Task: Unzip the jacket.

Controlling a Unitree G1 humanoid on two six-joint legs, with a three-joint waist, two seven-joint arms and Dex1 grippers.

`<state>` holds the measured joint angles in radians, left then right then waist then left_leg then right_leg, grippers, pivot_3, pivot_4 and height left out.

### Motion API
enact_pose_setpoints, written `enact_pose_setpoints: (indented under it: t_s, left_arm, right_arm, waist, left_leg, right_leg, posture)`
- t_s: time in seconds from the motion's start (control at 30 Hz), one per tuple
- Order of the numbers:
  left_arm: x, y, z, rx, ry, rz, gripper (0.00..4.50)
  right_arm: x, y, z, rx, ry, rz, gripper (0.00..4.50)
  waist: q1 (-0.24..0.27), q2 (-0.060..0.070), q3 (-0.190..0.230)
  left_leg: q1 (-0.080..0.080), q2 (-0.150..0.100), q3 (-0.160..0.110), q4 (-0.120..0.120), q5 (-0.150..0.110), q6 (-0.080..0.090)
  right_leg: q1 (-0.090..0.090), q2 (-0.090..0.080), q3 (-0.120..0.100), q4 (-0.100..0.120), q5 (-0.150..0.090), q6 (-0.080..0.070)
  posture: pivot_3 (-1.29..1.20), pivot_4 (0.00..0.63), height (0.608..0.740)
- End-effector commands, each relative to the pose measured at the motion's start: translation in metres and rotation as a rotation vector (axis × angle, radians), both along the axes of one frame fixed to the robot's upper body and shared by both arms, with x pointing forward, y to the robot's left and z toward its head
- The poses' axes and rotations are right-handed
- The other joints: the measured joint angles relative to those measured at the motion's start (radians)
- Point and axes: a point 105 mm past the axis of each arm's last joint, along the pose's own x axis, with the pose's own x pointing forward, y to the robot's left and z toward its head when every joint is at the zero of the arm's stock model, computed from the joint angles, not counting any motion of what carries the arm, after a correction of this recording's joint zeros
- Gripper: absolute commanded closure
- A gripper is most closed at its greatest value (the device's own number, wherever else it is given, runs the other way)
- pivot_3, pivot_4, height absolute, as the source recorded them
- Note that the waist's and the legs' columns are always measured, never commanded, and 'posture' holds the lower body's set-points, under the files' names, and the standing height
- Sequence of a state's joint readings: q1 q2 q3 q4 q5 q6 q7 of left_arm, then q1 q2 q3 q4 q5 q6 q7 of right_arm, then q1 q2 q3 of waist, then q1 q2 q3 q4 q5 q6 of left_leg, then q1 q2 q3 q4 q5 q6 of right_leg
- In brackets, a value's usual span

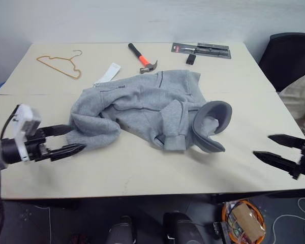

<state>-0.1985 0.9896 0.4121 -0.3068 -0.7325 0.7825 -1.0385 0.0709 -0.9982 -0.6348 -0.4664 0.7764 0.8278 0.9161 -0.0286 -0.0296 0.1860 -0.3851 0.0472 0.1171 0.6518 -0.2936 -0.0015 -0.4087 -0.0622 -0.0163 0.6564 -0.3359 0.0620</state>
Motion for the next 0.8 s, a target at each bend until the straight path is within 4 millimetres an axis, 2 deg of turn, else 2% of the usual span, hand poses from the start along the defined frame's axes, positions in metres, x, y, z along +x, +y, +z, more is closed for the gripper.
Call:
enact_pose_setpoints:
  t_s: [0.03, 0.13, 0.27, 0.43, 0.57, 0.8]
  left_arm:
    - [-0.009, -0.041, 0.005, 0.01, -0.022, -0.19, 0.02]
    - [-0.006, -0.061, 0.007, 0.018, -0.043, -0.272, 0.02]
    - [0.003, -0.084, 0.008, 0.026, -0.084, -0.357, 0.02]
    - [0.009, -0.099, 0.007, 0.03, -0.11, -0.407, 0.02]
    - [0.011, -0.107, 0.005, 0.03, -0.124, -0.426, 0.0]
    - [0.013, -0.11, 0.006, 0.025, -0.137, -0.442, 0.0]
  right_arm:
    - [0.007, 0.033, -0.006, -0.074, -0.027, 0.111, 0.0]
    - [0.022, 0.043, -0.013, -0.084, -0.034, 0.139, 0.0]
    - [0.036, 0.051, -0.034, -0.154, 0.025, 0.193, 0.0]
    - [0.051, 0.057, -0.04, -0.119, 0.023, 0.187, 0.0]
    - [0.058, 0.058, -0.043, -0.106, 0.01, 0.174, 0.91]
    - [0.051, 0.061, -0.041, -0.082, 0.01, 0.199, 3.42]
  waist:
    - [0.0, 0.0, 0.0]
    - [0.0, 0.0, 0.0]
    - [0.001, 0.0, 0.0]
    - [0.003, 0.0, 0.0]
    - [0.003, 0.0, 0.0]
    - [0.003, 0.0, 0.0]
  left_leg:
    - [0.0, 0.0, 0.0, 0.0, 0.0, 0.0]
    - [-0.001, 0.0, 0.001, 0.001, 0.0, -0.001]
    - [-0.002, 0.001, 0.001, 0.006, 0.001, -0.001]
    - [-0.003, 0.001, 0.001, 0.009, 0.0, 0.0]
    - [-0.004, 0.001, 0.001, 0.01, 0.0, 0.0]
    - [-0.004, 0.001, 0.001, 0.011, 0.0, 0.0]
  right_leg:
    - [0.0, 0.0, 0.0, 0.0, 0.0, 0.0]
    - [-0.001, 0.002, 0.001, 0.001, 0.0, 0.0]
    - [-0.002, 0.003, 0.001, 0.001, 0.0, 0.0]
    - [-0.001, 0.003, 0.001, 0.003, 0.0, 0.0]
    - [-0.001, 0.003, 0.001, 0.004, 0.0, 0.0]
    - [-0.001, 0.003, 0.001, 0.004, 0.0, 0.0]
  posture:
    - [0.0, 0.15, 0.74]
    - [0.0, 0.15, 0.74]
    - [0.0, 0.15, 0.74]
    - [0.0, 0.15, 0.74]
    - [0.0, 0.15, 0.74]
    - [0.0, 0.15, 0.74]
